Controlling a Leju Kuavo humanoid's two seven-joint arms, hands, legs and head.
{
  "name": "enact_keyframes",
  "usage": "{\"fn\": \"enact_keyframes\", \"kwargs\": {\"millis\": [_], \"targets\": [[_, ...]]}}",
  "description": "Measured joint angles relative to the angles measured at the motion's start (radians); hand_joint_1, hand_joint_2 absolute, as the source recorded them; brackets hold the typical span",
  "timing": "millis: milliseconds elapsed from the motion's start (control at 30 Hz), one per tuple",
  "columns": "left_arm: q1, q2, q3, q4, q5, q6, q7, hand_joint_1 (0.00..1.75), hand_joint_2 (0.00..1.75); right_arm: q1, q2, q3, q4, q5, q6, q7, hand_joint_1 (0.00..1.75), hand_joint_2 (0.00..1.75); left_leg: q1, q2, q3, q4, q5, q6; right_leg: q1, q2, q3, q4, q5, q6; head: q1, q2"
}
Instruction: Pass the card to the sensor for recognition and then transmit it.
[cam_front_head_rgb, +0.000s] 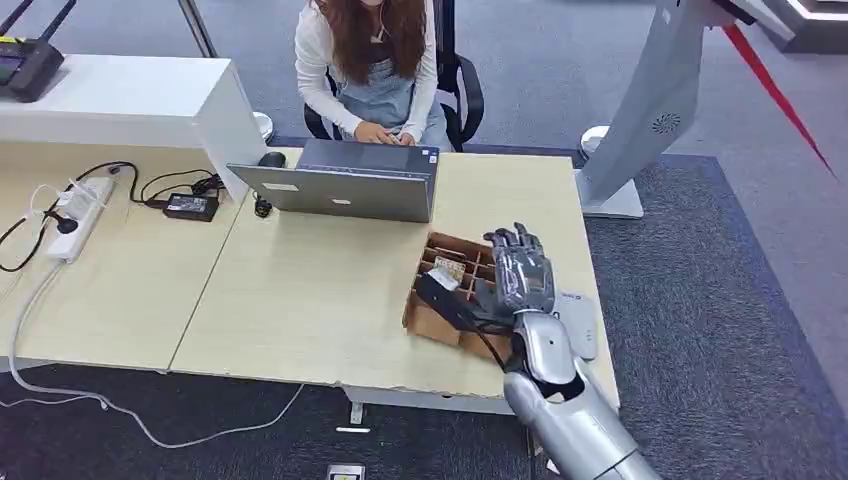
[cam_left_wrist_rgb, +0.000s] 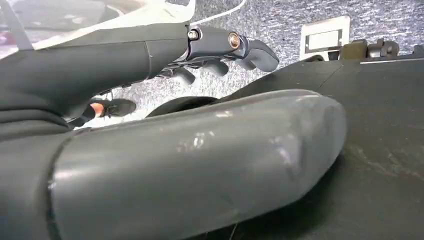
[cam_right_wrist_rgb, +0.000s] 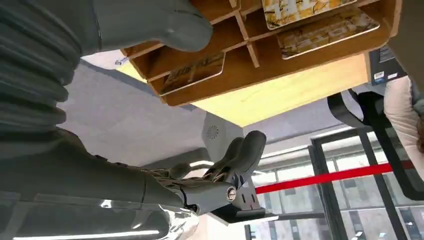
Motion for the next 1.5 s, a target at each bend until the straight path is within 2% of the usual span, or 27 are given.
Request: {"fn": "enact_keyframes", "kwargs": {"millis": [867, 1500], "targets": [[-0.001, -0.001, 0.0, 0.0, -0.014, -0.008, -0.006, 0.0, 0.0, -0.016, 0.018, 0.014, 0.076, -0.019, -0.016, -0.011, 0.56, 1.75, 0.0, 0.0, 0.0, 0.0, 0.0, 0.0, 0.0, 0.0, 0.0, 0.0, 0.0, 0.0, 0.0, 0.0], [-0.004, -0.001, 0.0, 0.0, -0.028, -0.013, -0.011, 0.0, 0.0, -0.038, 0.025, 0.013, 0.161, -0.034, -0.054, 0.002, 0.59, 1.75, 0.0, 0.0, 0.0, 0.0, 0.0, 0.0, 0.0, 0.0, 0.0, 0.0, 0.0, 0.0, 0.0, 0.0]]}}
